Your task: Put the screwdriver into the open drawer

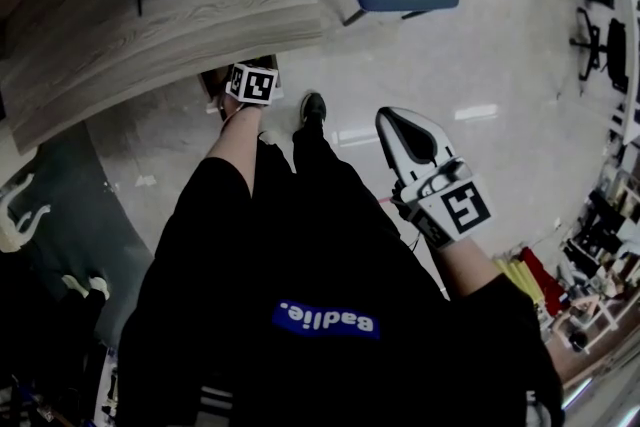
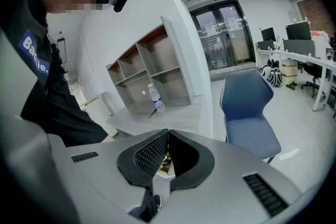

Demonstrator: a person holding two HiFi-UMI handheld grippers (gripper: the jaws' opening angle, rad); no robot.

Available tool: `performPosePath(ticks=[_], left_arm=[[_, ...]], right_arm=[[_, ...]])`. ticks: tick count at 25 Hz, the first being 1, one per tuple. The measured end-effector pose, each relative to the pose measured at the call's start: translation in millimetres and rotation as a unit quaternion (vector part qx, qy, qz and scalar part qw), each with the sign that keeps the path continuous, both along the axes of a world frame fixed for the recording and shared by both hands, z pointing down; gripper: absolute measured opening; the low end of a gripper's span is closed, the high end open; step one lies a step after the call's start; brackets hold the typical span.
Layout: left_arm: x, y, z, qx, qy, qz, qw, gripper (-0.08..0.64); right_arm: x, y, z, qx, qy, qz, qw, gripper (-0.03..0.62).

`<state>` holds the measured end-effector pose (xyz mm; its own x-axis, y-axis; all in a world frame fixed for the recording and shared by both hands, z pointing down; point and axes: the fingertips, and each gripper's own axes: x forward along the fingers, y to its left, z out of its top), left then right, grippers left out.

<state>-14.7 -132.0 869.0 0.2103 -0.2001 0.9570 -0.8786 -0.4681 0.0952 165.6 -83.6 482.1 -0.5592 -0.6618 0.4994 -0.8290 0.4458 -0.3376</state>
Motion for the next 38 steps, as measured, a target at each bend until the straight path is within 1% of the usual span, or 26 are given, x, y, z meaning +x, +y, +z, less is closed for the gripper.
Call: performPosePath(ticks=[2, 5, 8, 11, 16, 19, 25, 28, 31, 38], left_arm=[[1, 1, 0, -0.002, 0.003, 0.001, 1.0, 0.121], [2, 3, 0, -0.006, 0.009, 0.001, 0.9999, 0.14], [4, 0, -7, 0.001, 0.021, -0.002, 0.9998, 0.16], [0, -2, -18, 0.011, 0.024, -0.008, 0.9996, 0.169], [-7, 0, -45, 0.029, 0.039, -0.015, 0.9987, 0.17], [-10, 9, -62, 0.036, 0.054, -0.015, 0.9978, 0.169], [-16, 27, -117, 0.054, 0.088, -0.022, 0.9944, 0.15], [-21, 33, -147, 0.071, 0.103, -0.03, 0.9916, 0.144], [-29, 33, -185, 0.099, 0.124, -0.033, 0.9868, 0.136], [-42, 37, -275, 0.158, 0.182, -0.041, 0.9697, 0.095]], right_arm=[[-2, 1, -1, 0.0, 0.002, -0.003, 1.0, 0.029], [-4, 1, -4, 0.0, 0.005, -0.006, 1.0, 0.029], [-7, 0, -6, 0.004, 0.007, -0.008, 1.0, 0.029], [-13, 1, -13, 0.011, 0.007, -0.014, 1.0, 0.029], [-27, 1, -25, 0.023, 0.001, -0.023, 0.999, 0.029], [-39, 0, -36, 0.036, -0.004, -0.031, 0.999, 0.029], [-64, -1, -57, 0.066, -0.017, -0.047, 0.997, 0.029], [-75, -1, -70, 0.078, -0.019, -0.055, 0.995, 0.029], [-87, -5, -83, 0.095, -0.02, -0.063, 0.993, 0.029], [-113, -3, -100, 0.122, -0.014, -0.078, 0.989, 0.029]])
